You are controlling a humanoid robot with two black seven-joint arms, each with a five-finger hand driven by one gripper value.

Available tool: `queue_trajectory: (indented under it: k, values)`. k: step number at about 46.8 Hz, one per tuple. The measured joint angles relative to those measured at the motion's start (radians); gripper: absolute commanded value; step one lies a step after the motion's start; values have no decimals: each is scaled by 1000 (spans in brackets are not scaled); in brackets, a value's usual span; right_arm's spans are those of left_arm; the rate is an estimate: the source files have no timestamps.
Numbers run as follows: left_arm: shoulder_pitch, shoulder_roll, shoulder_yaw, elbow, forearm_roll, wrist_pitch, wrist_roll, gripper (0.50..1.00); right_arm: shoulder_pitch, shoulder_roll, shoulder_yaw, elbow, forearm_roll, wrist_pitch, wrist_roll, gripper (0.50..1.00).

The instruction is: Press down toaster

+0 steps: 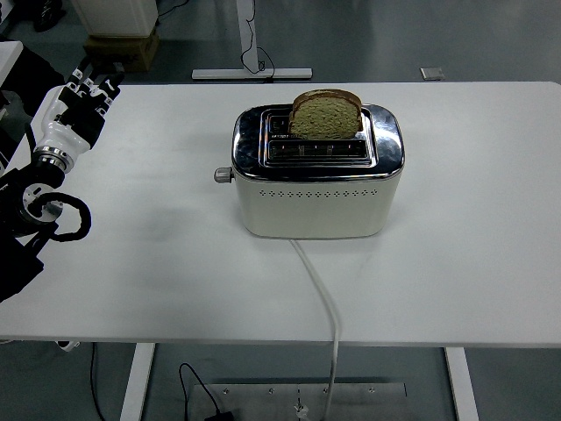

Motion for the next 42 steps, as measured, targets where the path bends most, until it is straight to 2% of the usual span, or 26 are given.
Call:
queue_trajectory:
  k: [27,42]
  values:
    - [-3,1,2,1,12,6,0,1000,0,0,0,0,0,0,0,998]
    - [0,15,4,-3,236,4,12,1000,0,0,0,0,0,0,0,998]
